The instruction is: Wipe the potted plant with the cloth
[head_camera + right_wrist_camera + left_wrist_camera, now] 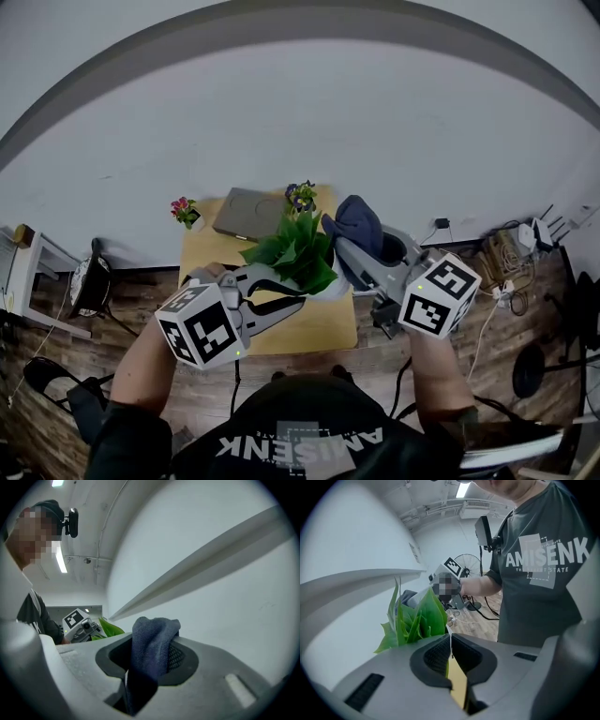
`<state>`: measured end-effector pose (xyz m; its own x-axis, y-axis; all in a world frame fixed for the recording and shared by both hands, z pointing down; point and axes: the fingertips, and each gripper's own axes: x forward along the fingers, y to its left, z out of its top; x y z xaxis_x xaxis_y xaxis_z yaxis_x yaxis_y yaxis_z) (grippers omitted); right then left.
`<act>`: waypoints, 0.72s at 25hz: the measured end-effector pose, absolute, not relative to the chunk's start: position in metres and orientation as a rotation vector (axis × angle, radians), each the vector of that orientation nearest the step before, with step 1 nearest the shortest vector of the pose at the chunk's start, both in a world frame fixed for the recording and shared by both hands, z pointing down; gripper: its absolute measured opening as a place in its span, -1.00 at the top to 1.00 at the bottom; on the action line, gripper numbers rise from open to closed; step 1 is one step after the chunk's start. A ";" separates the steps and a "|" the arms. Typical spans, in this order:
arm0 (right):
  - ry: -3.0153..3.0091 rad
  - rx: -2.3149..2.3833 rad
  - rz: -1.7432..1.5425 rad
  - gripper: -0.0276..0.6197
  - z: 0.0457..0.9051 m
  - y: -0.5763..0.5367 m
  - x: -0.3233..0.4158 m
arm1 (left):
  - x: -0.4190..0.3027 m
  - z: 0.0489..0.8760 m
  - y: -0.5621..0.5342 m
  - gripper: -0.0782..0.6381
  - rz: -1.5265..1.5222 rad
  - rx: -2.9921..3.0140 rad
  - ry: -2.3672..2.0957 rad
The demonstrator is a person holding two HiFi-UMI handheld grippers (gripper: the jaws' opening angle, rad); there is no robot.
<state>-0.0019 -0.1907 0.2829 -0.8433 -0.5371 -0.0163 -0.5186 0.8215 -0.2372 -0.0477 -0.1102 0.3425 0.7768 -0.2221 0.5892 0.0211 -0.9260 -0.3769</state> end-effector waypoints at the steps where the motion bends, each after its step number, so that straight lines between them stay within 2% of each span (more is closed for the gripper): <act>1: 2.923 -0.834 -0.336 0.53 0.278 -0.191 -0.005 | -0.047 0.340 -0.111 0.75 -0.917 -2.604 0.162; 18: 2.899 -0.813 -0.606 0.53 0.343 -0.198 0.007 | -0.058 0.335 -0.114 0.75 -0.874 -2.567 0.198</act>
<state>0.0067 -0.1984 0.3425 -0.8576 -0.5129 0.0377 -0.4851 0.7825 -0.3904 -0.0577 -0.1142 0.3354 0.7923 -0.2632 0.5504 0.0004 -0.9019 -0.4319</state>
